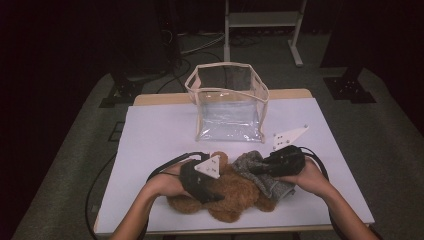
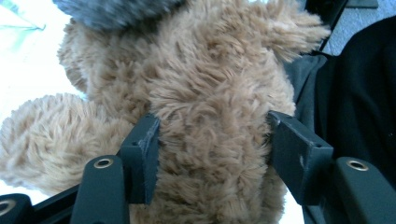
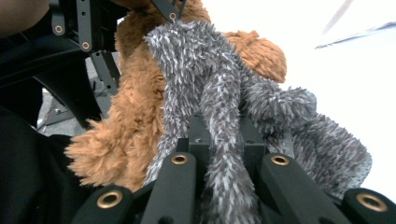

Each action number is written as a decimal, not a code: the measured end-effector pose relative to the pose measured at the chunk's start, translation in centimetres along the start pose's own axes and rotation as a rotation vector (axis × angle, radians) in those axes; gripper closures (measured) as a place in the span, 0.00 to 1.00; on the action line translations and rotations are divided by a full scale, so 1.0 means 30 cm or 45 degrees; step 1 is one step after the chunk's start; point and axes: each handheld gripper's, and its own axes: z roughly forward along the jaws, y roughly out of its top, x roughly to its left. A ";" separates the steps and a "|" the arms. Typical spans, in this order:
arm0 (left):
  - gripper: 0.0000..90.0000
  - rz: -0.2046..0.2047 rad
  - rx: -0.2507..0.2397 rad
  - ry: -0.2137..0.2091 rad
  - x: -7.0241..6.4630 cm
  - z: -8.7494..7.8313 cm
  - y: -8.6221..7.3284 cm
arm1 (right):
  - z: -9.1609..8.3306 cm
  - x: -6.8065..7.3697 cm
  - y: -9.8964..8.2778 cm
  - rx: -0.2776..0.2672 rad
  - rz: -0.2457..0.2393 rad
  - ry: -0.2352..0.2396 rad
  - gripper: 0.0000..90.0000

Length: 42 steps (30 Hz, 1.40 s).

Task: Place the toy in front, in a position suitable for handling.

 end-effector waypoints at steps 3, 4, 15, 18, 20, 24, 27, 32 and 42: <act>0.40 0.023 0.019 0.000 -0.004 -0.006 0.012 | 0.032 0.029 -0.010 0.035 -0.036 0.053 0.89; 0.38 0.022 0.022 0.002 -0.006 -0.010 0.019 | 0.042 0.041 -0.016 0.038 -0.037 0.063 0.89; 0.39 0.043 0.016 -0.014 -0.023 0.017 0.043 | 0.029 0.075 -0.052 0.039 -0.056 0.123 0.89; 0.40 0.039 0.015 -0.011 -0.023 0.014 0.039 | 0.018 0.043 -0.074 0.048 -0.030 0.072 0.89; 0.40 0.045 0.018 -0.012 -0.024 0.014 0.038 | 0.012 0.015 -0.097 0.068 0.004 0.024 0.89; 0.40 0.058 0.022 -0.015 -0.029 0.016 0.041 | -0.012 -0.014 -0.091 0.036 0.024 -0.021 0.89; 0.40 0.074 0.028 -0.009 -0.035 0.017 0.045 | -0.021 -0.006 -0.036 0.005 -0.018 -0.032 0.89; 0.40 0.089 0.022 -0.012 -0.044 0.012 0.043 | 0.023 0.002 0.035 0.027 -0.065 -0.015 0.89; 0.40 0.064 0.013 0.017 -0.032 0.017 0.039 | 0.015 -0.056 -0.049 0.086 0.023 -0.060 0.89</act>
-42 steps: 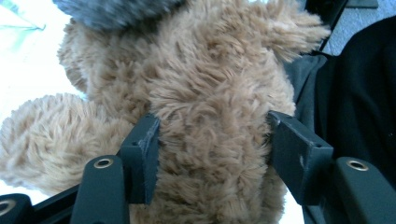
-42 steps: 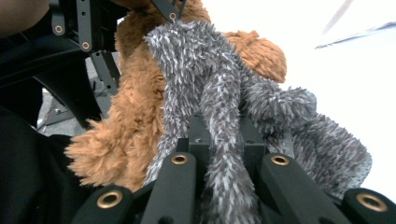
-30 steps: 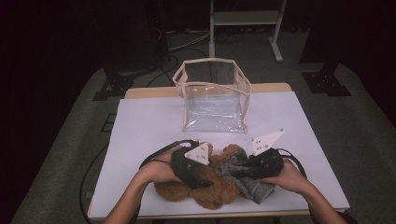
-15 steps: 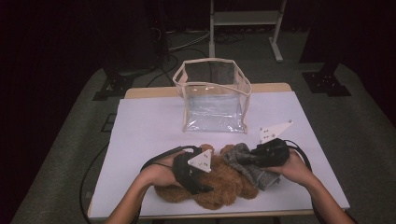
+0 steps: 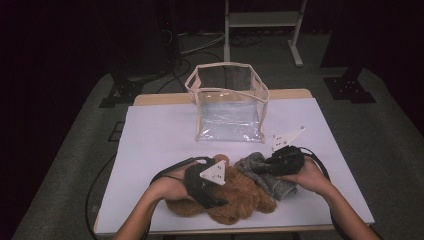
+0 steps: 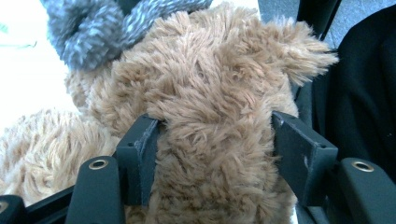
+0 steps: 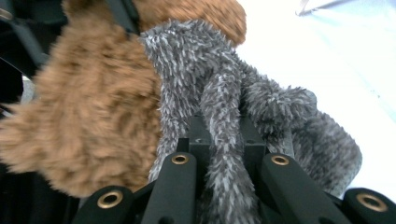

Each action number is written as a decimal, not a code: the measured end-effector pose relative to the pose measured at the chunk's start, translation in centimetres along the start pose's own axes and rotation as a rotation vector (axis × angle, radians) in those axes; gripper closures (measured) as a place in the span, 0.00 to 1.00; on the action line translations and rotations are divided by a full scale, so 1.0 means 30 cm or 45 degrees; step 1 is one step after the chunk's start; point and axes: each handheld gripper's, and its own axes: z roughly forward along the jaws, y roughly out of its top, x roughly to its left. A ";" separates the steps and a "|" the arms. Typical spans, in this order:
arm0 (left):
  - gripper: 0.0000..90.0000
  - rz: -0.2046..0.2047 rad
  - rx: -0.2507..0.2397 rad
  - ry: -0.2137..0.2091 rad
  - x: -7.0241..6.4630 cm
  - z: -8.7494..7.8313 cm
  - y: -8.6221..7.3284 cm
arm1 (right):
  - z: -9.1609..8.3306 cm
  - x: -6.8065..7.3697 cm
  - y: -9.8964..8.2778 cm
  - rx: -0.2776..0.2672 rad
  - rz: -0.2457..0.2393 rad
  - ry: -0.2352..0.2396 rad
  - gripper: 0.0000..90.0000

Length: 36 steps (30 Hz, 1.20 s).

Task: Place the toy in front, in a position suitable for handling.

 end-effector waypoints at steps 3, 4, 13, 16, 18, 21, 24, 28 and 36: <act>0.40 -0.016 0.003 0.015 0.015 0.003 0.001 | -0.022 0.029 0.033 -0.045 -0.029 0.040 0.89; 0.40 -0.027 0.001 0.016 0.019 0.004 0.000 | -0.023 0.043 0.047 -0.057 -0.044 0.060 0.89; 0.39 -0.077 -0.011 0.048 0.050 0.001 -0.016 | 0.026 0.062 0.005 -0.064 -0.012 0.129 0.89; 0.39 -0.104 -0.018 0.056 0.059 -0.001 -0.020 | 0.015 0.052 -0.045 -0.045 0.026 0.110 0.89; 0.39 -0.105 -0.013 0.066 0.061 -0.004 -0.018 | 0.011 0.048 -0.079 -0.007 0.043 0.093 0.89; 0.39 -0.106 -0.008 0.080 0.065 -0.008 -0.016 | 0.003 0.041 -0.119 0.006 0.075 0.086 0.89; 0.39 -0.109 -0.002 0.078 0.066 -0.004 -0.014 | -0.015 0.039 -0.117 -0.007 0.065 0.067 0.89; 0.39 -0.096 0.007 0.075 0.066 0.001 -0.011 | -0.045 0.040 -0.058 -0.056 0.028 0.055 0.89; 0.39 -0.099 -0.007 0.078 0.060 -0.008 -0.013 | 0.000 0.085 0.134 -0.100 -0.103 0.110 0.89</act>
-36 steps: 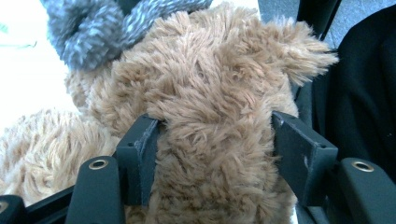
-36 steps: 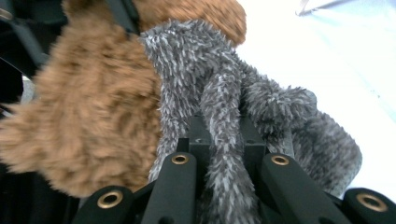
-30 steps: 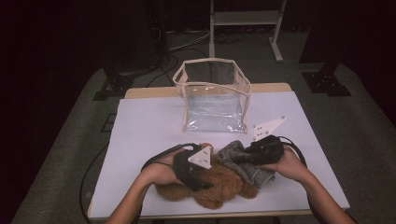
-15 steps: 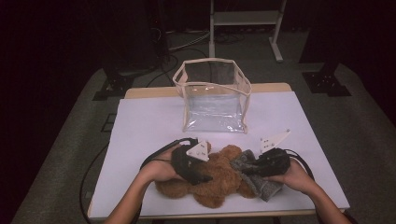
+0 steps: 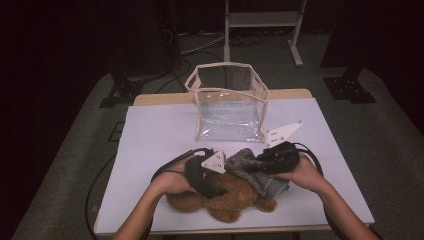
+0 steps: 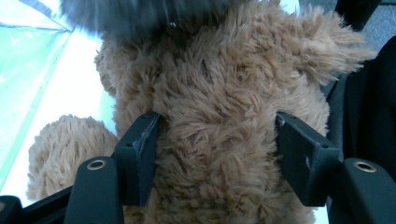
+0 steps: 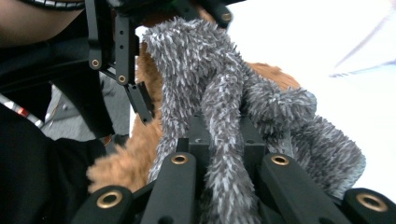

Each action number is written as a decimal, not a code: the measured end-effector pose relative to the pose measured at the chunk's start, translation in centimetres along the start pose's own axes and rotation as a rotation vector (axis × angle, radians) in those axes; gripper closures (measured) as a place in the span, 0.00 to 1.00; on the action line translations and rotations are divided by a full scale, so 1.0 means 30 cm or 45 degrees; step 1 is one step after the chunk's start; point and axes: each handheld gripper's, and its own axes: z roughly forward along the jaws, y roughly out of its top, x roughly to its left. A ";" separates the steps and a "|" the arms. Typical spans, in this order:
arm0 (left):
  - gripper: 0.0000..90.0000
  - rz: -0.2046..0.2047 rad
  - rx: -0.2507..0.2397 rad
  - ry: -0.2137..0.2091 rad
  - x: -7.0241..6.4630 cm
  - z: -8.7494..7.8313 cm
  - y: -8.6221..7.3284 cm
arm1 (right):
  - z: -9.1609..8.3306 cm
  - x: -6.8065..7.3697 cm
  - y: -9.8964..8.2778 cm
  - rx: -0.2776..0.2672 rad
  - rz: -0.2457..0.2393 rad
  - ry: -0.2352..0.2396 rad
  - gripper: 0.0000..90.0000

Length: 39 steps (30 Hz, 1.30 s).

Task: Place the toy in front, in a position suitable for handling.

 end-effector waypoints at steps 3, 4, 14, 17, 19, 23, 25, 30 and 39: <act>0.36 -0.013 -0.024 0.022 0.004 -0.037 -0.016 | 0.064 0.008 -0.002 0.076 -0.013 0.036 0.89; 0.35 -0.027 -0.035 0.038 0.007 -0.052 -0.025 | 0.080 0.012 -0.013 0.085 0.001 0.050 0.89; 0.42 -0.075 -0.026 0.015 -0.005 -0.058 -0.068 | 0.053 0.061 -0.015 0.106 -0.063 0.047 0.89; 0.43 -0.068 -0.026 -0.001 -0.009 -0.059 -0.069 | 0.041 0.040 0.017 0.088 -0.062 0.001 0.89; 0.43 -0.052 -0.018 -0.013 -0.013 -0.060 -0.068 | 0.039 0.014 0.030 0.068 -0.037 -0.024 0.89; 0.42 -0.036 -0.014 -0.026 -0.021 -0.059 -0.067 | 0.066 -0.024 0.028 0.066 0.018 -0.031 0.89; 0.41 -0.033 -0.014 -0.040 -0.019 -0.065 -0.072 | 0.099 -0.011 0.006 0.108 0.011 0.002 0.89; 0.38 -0.080 -0.054 -0.021 -0.002 -0.103 -0.081 | 0.095 0.033 -0.041 0.054 0.007 0.041 0.89; 0.33 -0.234 -0.069 -0.053 0.070 -0.094 -0.082 | 0.088 0.057 -0.040 0.062 -0.051 0.053 0.89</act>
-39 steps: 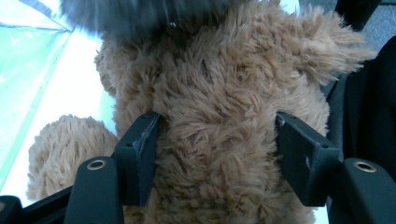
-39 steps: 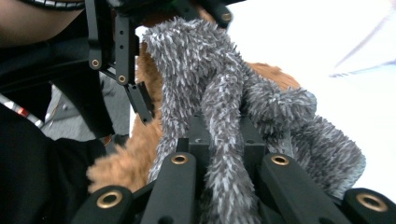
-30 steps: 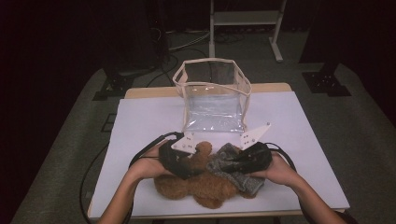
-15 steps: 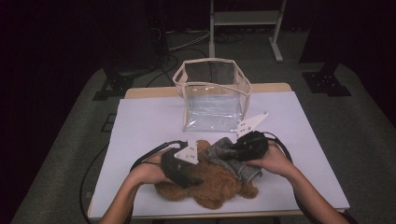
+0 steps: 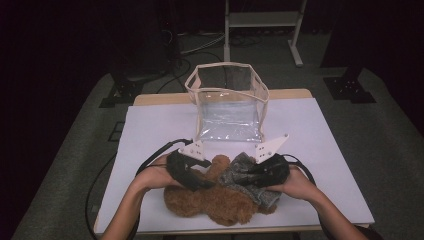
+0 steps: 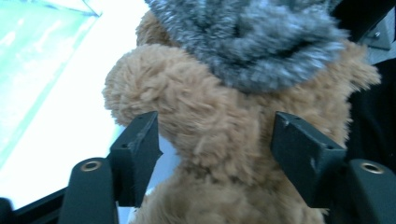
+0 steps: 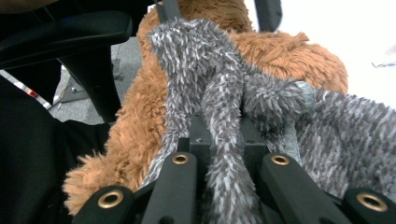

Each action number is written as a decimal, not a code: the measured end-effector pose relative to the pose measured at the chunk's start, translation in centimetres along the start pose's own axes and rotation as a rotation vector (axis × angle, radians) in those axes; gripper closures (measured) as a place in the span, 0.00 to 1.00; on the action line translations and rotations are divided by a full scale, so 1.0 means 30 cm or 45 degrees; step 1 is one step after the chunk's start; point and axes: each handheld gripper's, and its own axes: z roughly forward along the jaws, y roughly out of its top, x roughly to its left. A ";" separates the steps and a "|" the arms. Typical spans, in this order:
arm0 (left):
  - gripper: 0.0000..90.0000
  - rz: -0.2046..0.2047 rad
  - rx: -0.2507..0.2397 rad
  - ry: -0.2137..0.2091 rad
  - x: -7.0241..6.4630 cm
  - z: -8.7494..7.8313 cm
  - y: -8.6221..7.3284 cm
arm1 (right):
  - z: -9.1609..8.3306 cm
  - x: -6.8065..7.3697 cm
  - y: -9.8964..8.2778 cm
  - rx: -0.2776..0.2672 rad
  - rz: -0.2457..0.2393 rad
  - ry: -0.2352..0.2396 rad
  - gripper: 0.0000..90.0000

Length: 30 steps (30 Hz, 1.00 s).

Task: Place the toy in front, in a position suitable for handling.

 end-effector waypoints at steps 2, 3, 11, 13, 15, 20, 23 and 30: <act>0.29 -0.038 0.022 -0.025 0.019 0.018 0.004 | 0.000 0.000 0.000 -0.001 -0.003 0.008 0.89; 0.28 -0.063 0.021 -0.046 0.026 0.026 0.005 | -0.001 -0.001 -0.001 -0.001 -0.010 0.010 0.89; 0.63 0.023 -0.013 -0.083 0.018 0.039 0.020 | -0.007 -0.002 -0.004 -0.013 -0.016 -0.005 0.88; 0.68 0.044 -0.045 -0.023 0.003 0.028 0.012 | -0.017 -0.010 -0.008 -0.036 0.000 -0.008 0.88; 0.71 0.071 -0.079 0.003 -0.012 0.022 0.001 | -0.024 -0.021 -0.014 -0.055 0.027 -0.009 0.88; 0.72 0.126 -0.081 0.071 -0.038 0.004 -0.004 | -0.037 -0.031 -0.004 -0.082 0.040 -0.037 0.89; 0.72 0.147 -0.081 0.078 -0.047 -0.003 0.004 | -0.049 -0.030 0.037 -0.095 0.015 -0.073 0.89; 0.72 0.171 -0.080 0.080 -0.057 -0.004 0.012 | -0.046 -0.038 0.101 -0.115 -0.002 -0.106 0.89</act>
